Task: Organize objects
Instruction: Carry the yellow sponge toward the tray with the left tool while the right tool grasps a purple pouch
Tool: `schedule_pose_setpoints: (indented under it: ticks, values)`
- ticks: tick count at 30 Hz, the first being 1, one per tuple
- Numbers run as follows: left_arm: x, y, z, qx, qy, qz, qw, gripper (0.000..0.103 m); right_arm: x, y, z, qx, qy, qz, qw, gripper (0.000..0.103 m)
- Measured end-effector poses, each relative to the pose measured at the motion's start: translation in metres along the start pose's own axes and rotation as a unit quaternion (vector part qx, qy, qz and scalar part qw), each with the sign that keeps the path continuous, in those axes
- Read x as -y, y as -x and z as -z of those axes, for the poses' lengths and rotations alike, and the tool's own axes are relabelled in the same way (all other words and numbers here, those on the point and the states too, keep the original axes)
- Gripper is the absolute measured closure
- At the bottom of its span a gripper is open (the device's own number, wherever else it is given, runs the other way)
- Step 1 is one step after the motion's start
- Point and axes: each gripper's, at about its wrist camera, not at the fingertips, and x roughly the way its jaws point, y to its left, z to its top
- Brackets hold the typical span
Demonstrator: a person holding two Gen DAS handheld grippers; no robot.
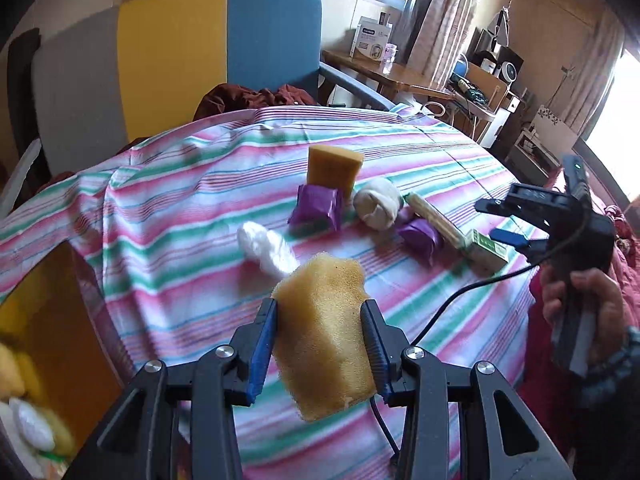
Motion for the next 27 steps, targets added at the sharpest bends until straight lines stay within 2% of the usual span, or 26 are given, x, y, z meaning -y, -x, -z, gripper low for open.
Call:
schedule_pose_setpoints:
  ticks: [4, 15, 18, 23, 27]
  values:
    - [-0.007, 0.019, 0.02, 0.005, 0.008, 0.0, 1.0, 0.06, -0.015, -0.005, 0.006, -0.01, 0.042, 0.003, 0.999, 0.047]
    - [-0.034, 0.062, 0.059, 0.031, 0.049, 0.001, 0.9983, 0.06, -0.033, -0.009, 0.016, -0.019, 0.093, 0.02, 0.995, 0.047]
    - [-0.043, 0.072, 0.066, 0.039, 0.064, 0.002, 0.9972, 0.06, -0.058, -0.013, 0.027, -0.035, 0.153, 0.0, 0.988, 0.047]
    - [-0.057, 0.087, 0.077, 0.051, 0.085, 0.0, 0.9951, 0.06, -0.108, -0.026, 0.053, -0.074, 0.264, -0.007, 0.962, 0.047]
    - [-0.07, 0.095, 0.083, 0.057, 0.102, -0.002, 0.9931, 0.06, -0.135, -0.05, 0.061, -0.111, 0.248, -0.026, 0.962, 0.047]
